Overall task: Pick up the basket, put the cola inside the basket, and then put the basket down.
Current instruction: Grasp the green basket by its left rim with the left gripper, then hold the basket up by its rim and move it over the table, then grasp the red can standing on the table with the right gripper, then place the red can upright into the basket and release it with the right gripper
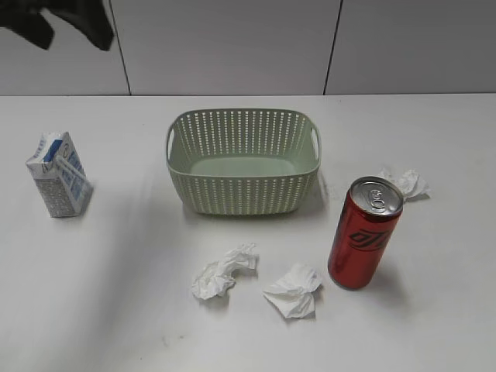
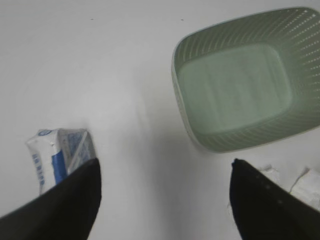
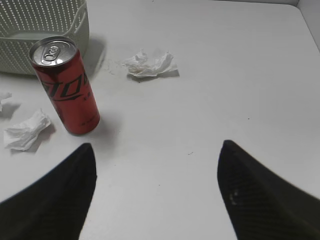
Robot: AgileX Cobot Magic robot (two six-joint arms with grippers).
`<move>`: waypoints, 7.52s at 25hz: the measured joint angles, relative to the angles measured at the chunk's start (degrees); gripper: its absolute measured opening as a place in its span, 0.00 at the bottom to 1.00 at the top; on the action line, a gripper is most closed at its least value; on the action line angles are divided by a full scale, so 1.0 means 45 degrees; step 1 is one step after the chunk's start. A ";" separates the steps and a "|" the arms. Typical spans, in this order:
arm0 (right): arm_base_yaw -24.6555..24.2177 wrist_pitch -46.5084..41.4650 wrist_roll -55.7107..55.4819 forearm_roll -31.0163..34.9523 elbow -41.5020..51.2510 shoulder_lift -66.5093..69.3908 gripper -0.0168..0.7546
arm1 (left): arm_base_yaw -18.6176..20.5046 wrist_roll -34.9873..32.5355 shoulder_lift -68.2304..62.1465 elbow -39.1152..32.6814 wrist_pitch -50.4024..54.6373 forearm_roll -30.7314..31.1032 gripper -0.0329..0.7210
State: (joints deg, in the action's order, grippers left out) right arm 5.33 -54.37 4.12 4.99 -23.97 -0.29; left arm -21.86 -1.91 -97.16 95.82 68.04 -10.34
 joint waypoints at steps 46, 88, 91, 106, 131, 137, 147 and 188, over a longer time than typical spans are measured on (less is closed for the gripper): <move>0.0000 0.0000 0.0000 0.0000 0.0000 0.0000 0.78 | -0.1137 0.4906 -0.7845 0.3888 0.0331 0.0869 0.04; 0.0000 0.0318 0.0037 0.1739 -0.2335 0.5447 0.78 | -0.1121 0.4247 0.0918 -0.6999 -0.1208 -0.0347 0.04; 0.0000 0.0330 0.0876 0.2358 -0.3424 0.7851 0.78 | -0.1121 0.3956 0.0920 -0.6999 -0.1633 -0.0347 0.04; 0.4741 -0.0080 -0.0310 0.1188 -0.7976 1.6765 0.78 | -0.1121 0.3883 0.0931 -0.6999 -0.2263 -0.0321 0.04; 0.5631 0.0624 -0.2909 -0.0705 -0.8769 2.1845 0.81 | -0.1121 0.3858 0.0931 -0.6999 -0.2451 -0.0258 0.04; 0.5631 0.0333 -0.2925 -0.0715 -0.8869 2.1849 0.72 | -0.1121 0.3847 0.0931 -0.6999 -0.2788 -0.0673 0.04; 0.5631 -0.2400 -0.2127 -0.1325 -1.0887 2.1292 0.72 | -0.1121 0.3847 0.0931 -0.6999 -0.3547 -0.1181 0.04; 0.8921 -0.3329 -0.1234 -0.0929 -1.6908 2.5510 0.72 | -0.1858 0.4182 0.0150 -0.7001 -0.4233 -0.0514 0.04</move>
State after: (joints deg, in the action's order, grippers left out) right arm 45.47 -69.35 -1.44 0.81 -100.06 114.50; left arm -30.22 16.91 -96.49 64.32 48.99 -12.65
